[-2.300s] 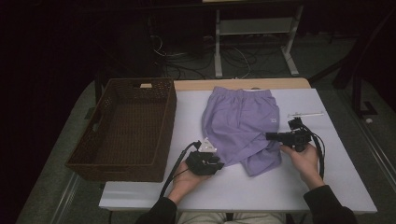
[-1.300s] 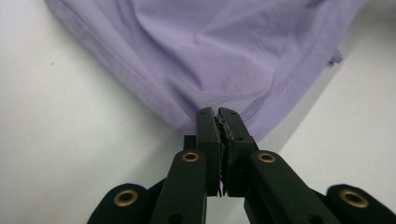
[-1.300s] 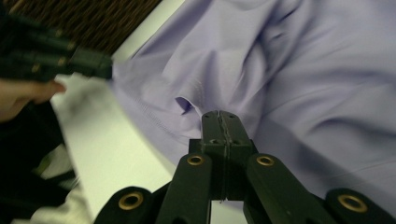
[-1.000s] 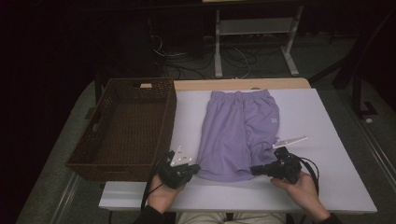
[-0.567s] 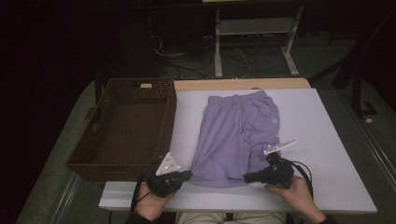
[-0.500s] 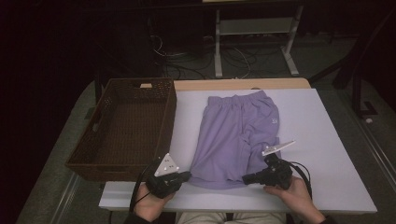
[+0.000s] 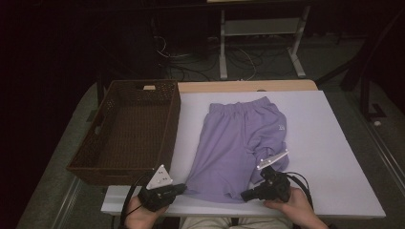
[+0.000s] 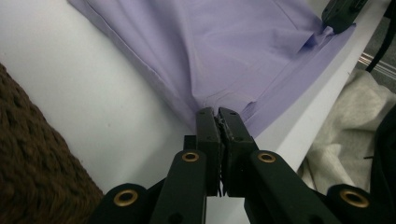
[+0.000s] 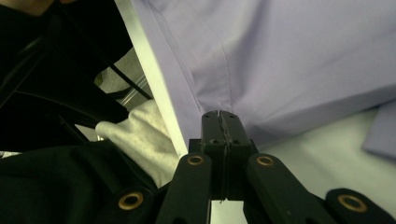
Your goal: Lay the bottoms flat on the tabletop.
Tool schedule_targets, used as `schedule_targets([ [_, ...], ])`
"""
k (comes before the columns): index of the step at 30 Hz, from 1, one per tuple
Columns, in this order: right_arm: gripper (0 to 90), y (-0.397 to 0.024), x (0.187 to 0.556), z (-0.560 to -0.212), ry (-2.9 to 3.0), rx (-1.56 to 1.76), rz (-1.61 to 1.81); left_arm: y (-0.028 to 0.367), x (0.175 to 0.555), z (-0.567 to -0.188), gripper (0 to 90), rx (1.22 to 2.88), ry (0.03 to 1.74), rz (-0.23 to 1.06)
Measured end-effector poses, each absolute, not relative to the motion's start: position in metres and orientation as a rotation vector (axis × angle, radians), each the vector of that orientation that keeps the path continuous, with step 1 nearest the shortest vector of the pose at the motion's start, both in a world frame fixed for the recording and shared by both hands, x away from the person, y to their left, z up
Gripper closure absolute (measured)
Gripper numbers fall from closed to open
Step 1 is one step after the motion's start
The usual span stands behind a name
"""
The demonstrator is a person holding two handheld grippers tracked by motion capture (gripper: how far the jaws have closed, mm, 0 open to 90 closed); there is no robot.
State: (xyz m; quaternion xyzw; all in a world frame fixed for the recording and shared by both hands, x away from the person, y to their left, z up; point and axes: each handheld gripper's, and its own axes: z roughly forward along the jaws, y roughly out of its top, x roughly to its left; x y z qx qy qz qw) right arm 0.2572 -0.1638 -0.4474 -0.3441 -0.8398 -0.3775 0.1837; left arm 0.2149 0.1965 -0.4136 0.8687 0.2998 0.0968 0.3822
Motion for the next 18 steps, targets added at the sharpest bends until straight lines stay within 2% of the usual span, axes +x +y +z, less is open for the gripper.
schedule_targets([
  [14, 88.7, -0.169, 0.246, -0.452, -2.330, -0.974, -1.045, 0.195, 0.216, -0.423, 87.1, 2.287, 0.757, 0.166],
  [18, 84.5, -0.171, 0.245, -0.451, -2.331, -0.960, -1.044, 0.194, 0.215, -0.423, 79.5, 2.276, 0.751, 0.157],
])
